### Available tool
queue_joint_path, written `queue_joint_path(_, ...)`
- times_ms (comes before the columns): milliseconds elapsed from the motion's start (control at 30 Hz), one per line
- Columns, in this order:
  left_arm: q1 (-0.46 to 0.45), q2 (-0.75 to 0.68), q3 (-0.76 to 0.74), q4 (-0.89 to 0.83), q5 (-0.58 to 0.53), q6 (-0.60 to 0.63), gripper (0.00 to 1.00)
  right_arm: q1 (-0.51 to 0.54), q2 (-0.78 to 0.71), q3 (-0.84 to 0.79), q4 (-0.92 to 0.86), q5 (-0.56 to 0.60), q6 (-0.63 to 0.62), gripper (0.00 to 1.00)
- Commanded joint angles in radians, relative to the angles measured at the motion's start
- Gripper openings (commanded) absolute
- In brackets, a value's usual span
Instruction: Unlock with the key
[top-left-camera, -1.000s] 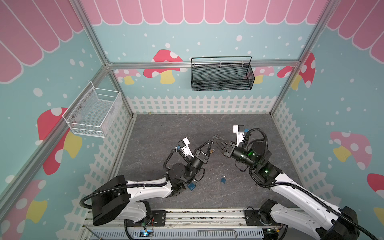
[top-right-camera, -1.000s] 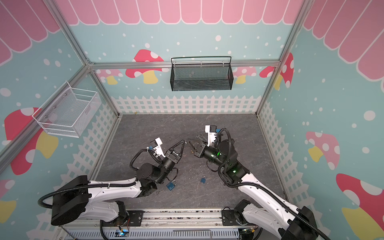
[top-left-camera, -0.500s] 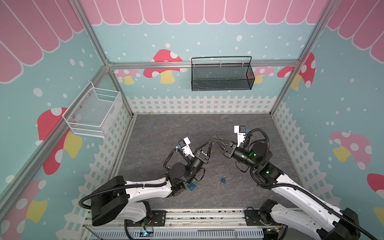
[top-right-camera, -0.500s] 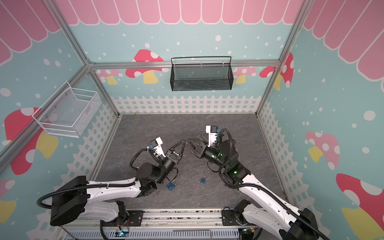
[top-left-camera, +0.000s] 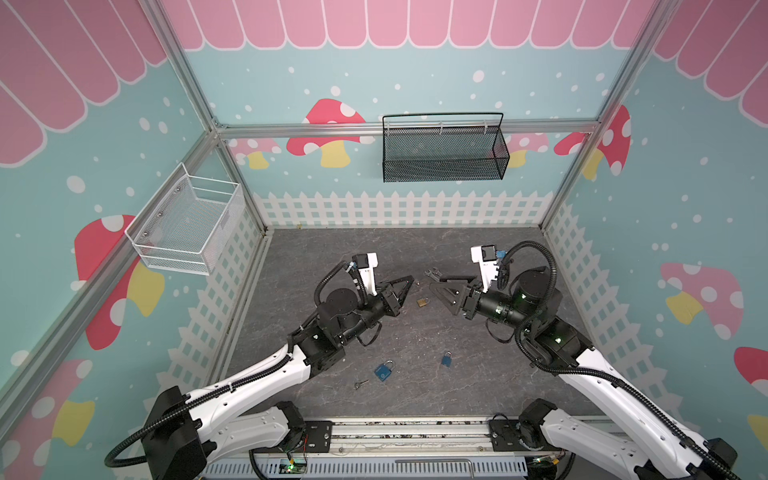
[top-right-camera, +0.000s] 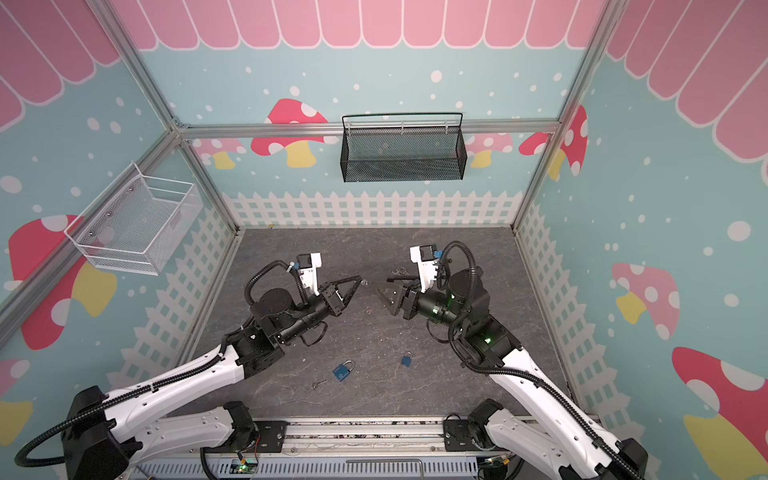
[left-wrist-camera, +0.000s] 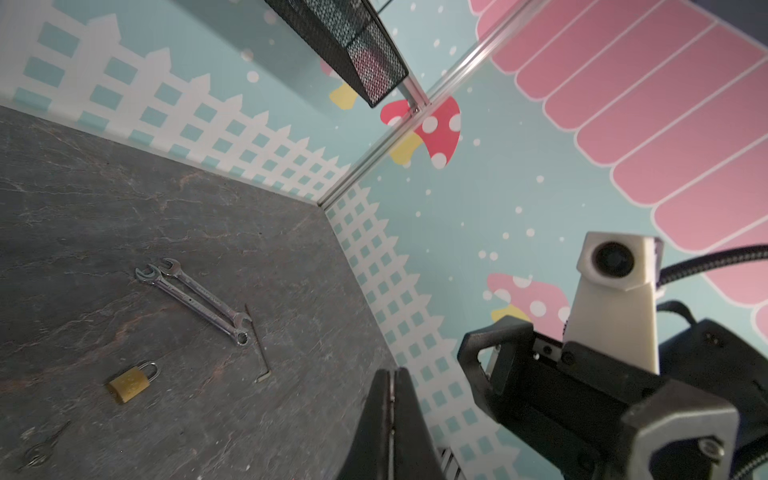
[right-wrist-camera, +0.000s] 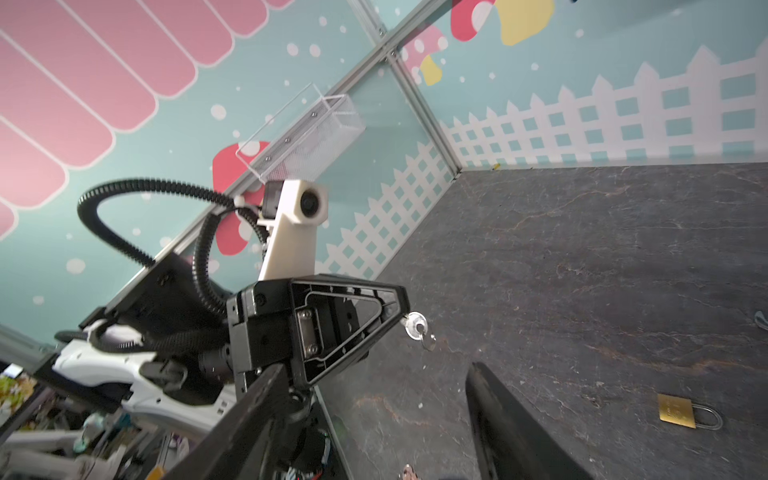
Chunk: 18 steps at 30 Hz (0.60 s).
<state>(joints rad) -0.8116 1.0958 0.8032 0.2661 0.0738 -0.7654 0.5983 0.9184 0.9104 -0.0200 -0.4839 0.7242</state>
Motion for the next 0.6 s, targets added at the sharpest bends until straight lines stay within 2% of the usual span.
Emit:
queue_joint_path(0, 0.029, -0.010, 0.073, -0.237, 0.205, 0.151, 0.00, -0.024, 0.021, 0.020, -0.127, -0.197, -0.127, 0.71)
queue_joint_path(100, 0.058, 0.008, 0.112, -0.264, 0.325, 0.190, 0.00, -0.048, 0.001, -0.012, -0.113, -0.253, -0.142, 0.68)
queue_joint_path(333, 0.072, 0.065, 0.195, -0.319, 0.476, 0.271, 0.00, -0.118, -0.011, -0.064, -0.030, -0.382, -0.134, 0.59)
queue_joint_path(567, 0.075, 0.090, 0.258, -0.359, 0.523, 0.323, 0.00, -0.181, 0.020, -0.098, 0.044, -0.464, -0.119, 0.51)
